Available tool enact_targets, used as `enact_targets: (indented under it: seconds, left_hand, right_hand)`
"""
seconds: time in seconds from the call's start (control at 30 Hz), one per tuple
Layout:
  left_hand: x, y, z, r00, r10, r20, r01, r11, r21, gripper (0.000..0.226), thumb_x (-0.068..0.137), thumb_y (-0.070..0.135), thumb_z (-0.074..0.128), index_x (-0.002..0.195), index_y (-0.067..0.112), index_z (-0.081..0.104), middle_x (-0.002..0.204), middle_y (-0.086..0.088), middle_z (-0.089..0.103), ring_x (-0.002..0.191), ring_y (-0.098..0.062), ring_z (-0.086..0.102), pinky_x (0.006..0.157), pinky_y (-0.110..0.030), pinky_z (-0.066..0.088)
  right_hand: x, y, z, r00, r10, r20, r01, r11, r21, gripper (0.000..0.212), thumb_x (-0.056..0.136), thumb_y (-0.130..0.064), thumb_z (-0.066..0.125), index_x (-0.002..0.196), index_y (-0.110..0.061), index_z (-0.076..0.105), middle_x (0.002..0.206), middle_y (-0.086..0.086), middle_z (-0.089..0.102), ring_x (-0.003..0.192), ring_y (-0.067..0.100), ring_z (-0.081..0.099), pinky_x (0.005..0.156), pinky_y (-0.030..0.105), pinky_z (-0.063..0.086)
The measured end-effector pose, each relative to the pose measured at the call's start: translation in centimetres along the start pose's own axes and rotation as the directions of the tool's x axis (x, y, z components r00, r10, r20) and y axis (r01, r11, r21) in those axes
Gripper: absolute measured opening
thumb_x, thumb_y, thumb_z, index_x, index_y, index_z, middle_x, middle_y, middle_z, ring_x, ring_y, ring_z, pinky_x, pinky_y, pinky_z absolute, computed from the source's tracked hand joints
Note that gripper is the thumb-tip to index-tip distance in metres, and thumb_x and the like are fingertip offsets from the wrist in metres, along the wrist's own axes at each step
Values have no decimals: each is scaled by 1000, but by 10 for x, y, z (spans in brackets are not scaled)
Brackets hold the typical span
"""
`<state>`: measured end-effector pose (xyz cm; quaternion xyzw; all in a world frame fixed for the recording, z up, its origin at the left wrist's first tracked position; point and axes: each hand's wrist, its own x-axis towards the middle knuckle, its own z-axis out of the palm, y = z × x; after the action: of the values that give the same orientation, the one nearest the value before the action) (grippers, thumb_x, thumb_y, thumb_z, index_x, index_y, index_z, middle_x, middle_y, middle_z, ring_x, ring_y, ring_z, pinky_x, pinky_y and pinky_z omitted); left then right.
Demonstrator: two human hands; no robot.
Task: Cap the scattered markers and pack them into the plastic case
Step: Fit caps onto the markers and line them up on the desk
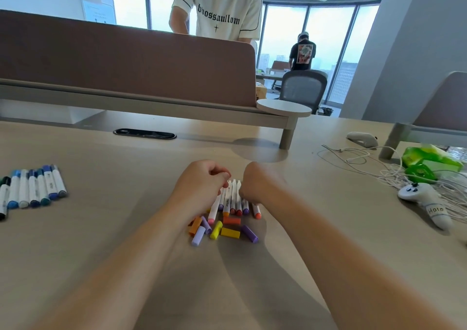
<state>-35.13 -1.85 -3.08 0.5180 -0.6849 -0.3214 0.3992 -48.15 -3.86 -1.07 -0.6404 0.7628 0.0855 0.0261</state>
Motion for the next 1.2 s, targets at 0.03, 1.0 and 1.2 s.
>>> enact_targets:
  seconds: [0.03,1.0,1.2]
  left_hand:
    - [0,0,-1,1000,2,-3,-2,1000,1,17,98,22,53,102,22,69,83,9,69,68,-4,58,60,-21,43]
    - [-13,-1,17,799,141,585,-445,792,417,9,78,32,77,85,30,72,88,10,62,86,-7,58,78,-35,52]
    - [-13,1,22,851,143,506,-393,812,432,8,86,33,71,81,28,66,84,11,60,79,-9,57,65,-24,44]
  right_hand:
    - [-1,-3,-1,1000,-1,-2,1,1000,-19,8,94,-12,54,93,-5,58,82,6,54,65,19,55,62,29,49]
    - [-15,47,10,995,97,-20,-39,565,824,20,82,-19,62,68,-5,60,59,7,54,53,16,48,53,28,40]
    - [-17,45,14,989,97,-108,36,556,830,26,82,-19,61,62,-6,51,56,4,43,50,14,41,49,26,33]
